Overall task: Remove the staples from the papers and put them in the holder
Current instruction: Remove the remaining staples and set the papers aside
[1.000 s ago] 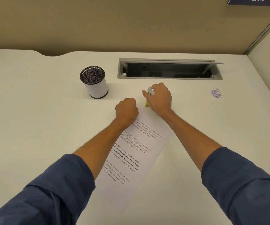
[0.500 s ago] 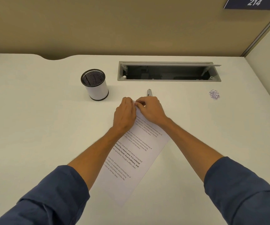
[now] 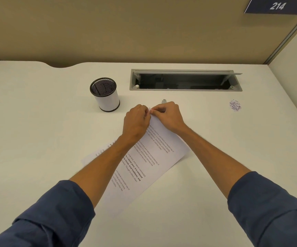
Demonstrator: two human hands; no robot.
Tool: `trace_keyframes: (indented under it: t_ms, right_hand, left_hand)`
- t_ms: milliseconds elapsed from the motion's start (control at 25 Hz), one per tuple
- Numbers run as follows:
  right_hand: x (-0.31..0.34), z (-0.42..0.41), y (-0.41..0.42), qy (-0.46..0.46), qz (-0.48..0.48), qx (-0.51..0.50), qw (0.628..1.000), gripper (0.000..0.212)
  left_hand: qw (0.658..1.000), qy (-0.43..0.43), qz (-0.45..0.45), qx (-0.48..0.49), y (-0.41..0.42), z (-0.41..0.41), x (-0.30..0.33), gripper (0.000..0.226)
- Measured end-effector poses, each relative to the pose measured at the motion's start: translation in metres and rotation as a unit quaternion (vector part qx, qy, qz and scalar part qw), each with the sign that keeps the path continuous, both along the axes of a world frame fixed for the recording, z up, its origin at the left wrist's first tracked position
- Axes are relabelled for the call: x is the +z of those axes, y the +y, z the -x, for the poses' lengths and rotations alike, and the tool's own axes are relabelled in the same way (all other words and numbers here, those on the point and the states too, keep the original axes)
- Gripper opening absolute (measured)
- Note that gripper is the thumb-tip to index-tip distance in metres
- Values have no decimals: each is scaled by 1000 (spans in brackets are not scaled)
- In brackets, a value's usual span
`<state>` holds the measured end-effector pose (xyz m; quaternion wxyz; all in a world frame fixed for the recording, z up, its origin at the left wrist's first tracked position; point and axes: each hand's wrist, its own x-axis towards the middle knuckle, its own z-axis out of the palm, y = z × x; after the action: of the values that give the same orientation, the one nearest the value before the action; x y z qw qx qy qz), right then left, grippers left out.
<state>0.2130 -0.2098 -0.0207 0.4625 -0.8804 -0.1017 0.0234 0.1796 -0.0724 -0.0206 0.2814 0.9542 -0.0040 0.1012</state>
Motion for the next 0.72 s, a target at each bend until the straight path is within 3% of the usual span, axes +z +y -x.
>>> trace_keyframes:
  t_ms: [360,720]
  right_hand:
    - [0,0,0,-21,66,31,997,22]
    - [7,-1,1,105,11,66,992,22]
  left_hand:
    - [993,35,-107,-31,-2,-8,10,25]
    - [996,-79,-16,-27,1,11,-9,19]
